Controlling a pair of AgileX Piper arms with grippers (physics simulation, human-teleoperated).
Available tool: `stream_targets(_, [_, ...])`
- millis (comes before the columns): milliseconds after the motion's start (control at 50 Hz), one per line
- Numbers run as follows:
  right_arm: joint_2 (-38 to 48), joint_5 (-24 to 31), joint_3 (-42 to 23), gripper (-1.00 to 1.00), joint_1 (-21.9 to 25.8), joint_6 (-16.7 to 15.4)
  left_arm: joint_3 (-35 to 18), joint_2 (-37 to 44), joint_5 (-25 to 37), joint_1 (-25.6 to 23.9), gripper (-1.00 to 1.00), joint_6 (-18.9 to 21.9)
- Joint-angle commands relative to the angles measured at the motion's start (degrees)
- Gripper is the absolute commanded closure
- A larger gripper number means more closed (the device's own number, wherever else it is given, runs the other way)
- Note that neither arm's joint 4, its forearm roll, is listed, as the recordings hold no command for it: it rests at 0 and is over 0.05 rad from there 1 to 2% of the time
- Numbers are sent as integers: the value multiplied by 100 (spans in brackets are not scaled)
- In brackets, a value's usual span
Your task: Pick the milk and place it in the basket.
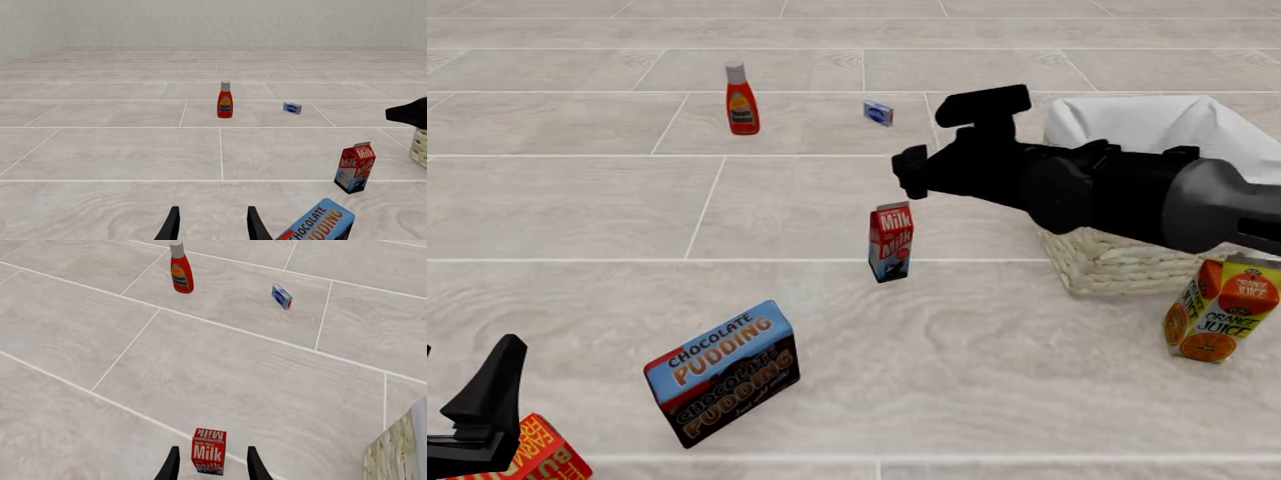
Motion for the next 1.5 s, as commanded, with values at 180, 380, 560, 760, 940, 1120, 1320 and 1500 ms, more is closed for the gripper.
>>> stream_targets(180, [727,-161,-335,-100,18,181,0,0,0,0,-100,0])
stream_targets(380, [1016,-211,-467,-100,22,241,0,0,0,0,-100,0])
stream_targets(560, [1260,-266,-560,-100,22,282,0,0,0,0,-100,0])
stream_targets(760, [1539,-365,-594,-100,15,376,0,0,0,0,-100,0])
stream_targets(940, [1731,-430,-632,-100,41,476,0,0,0,0,-100,0])
stream_targets(1120, [1909,-497,-645,-100,94,543,0,0,0,0,-100,0])
stream_targets(1320, [2069,-549,-671,-100,134,603,0,0,0,0,-100,0])
stream_targets(1500, [2176,-617,-649,-100,125,648,0,0,0,0,-100,0])
